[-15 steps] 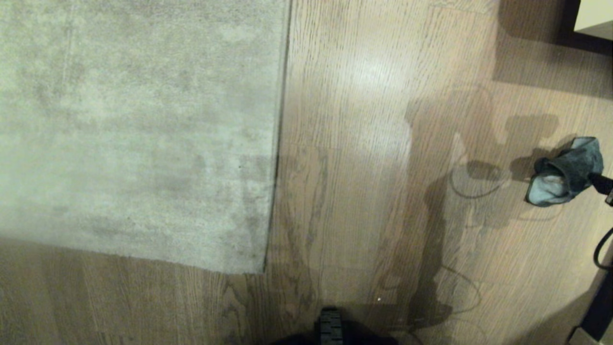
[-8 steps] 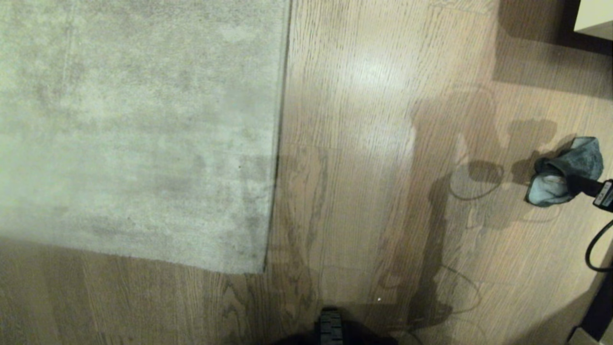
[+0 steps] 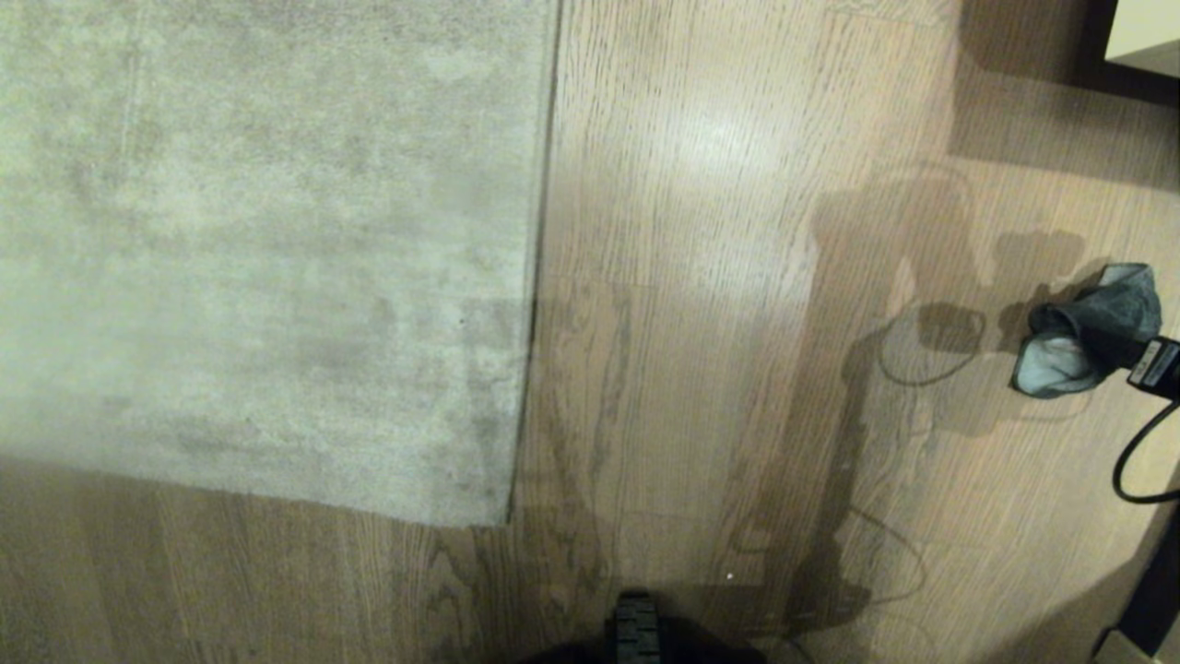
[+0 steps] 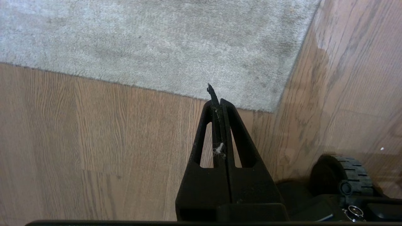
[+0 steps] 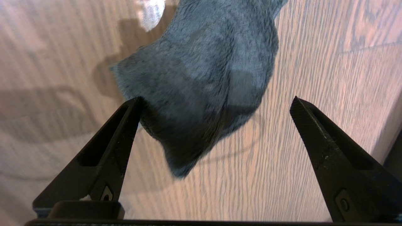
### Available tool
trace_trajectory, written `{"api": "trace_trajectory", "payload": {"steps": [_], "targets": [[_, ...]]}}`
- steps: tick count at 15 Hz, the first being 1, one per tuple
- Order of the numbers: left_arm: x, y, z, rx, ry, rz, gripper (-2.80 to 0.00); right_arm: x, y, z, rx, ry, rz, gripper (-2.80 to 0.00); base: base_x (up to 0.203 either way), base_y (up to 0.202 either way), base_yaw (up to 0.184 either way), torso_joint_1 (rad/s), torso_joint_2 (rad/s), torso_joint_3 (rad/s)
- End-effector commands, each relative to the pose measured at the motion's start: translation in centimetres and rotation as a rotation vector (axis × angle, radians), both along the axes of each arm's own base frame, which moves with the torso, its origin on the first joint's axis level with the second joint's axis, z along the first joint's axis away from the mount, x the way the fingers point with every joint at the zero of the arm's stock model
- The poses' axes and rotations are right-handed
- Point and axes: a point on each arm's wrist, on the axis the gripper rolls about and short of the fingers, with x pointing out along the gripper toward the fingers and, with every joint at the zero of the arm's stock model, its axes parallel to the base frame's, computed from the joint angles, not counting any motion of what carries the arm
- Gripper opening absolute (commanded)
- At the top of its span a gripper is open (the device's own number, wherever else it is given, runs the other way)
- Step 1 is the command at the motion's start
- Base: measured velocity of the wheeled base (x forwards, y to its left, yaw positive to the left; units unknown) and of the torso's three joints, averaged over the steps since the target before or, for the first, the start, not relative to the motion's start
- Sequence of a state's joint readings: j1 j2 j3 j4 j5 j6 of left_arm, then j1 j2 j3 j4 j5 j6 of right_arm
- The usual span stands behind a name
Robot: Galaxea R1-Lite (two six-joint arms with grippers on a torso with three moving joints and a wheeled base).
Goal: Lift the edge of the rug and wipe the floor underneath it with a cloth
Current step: Pick up the rag
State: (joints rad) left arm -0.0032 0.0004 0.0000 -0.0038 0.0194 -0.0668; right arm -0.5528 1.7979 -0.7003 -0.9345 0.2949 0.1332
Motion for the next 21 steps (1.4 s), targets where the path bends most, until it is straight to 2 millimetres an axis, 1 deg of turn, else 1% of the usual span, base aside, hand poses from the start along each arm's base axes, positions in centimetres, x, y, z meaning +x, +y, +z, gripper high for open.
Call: {"api": "trace_trajectory", "payload": {"steps": [1,3,12,13,17,21], "targets": [[0.0,0.0,0.0,-0.001,0.0,0.001,-2.8,1.2,-0.7,-0.9,-0.011,-0.022,0.002,0.0,0.0,0.0,0.0,0.0,0.0,0.0],[0.0,0.0,0.0,-0.001,0.0,0.001,-2.8,1.9,-1.1,-1.4,-0.038,-0.075,0.002,0.0,0.0,0.0,0.0,0.0,0.0,0.0],[0.0,0.0,0.0,-0.001,0.002,0.001,-2.8,2.3,-1.2,-2.3,-0.033,-0.065,0.013,0.0,0.0,0.0,0.0,0.0,0.0,0.0],[0.0,0.0,0.0,-0.001,0.0,0.001,-2.8,2.5,-1.1,-2.3,-0.032,-0.067,0.018,-2.8,0.0,0.0,0.0,0.0,0.0,0.0],[0.0,0.0,0.0,-0.001,0.0,0.001,-2.8,2.9,-0.6,-2.6,-0.032,-0.062,0.036,-2.8,0.0,0.0,0.0,0.0,0.0,0.0],[0.0,0.0,0.0,-0.001,0.001,0.001,-2.8,3.2,-0.3,-2.7,-0.043,-0.108,0.049,-2.8,0.0,0.0,0.0,0.0,0.0,0.0]]}}
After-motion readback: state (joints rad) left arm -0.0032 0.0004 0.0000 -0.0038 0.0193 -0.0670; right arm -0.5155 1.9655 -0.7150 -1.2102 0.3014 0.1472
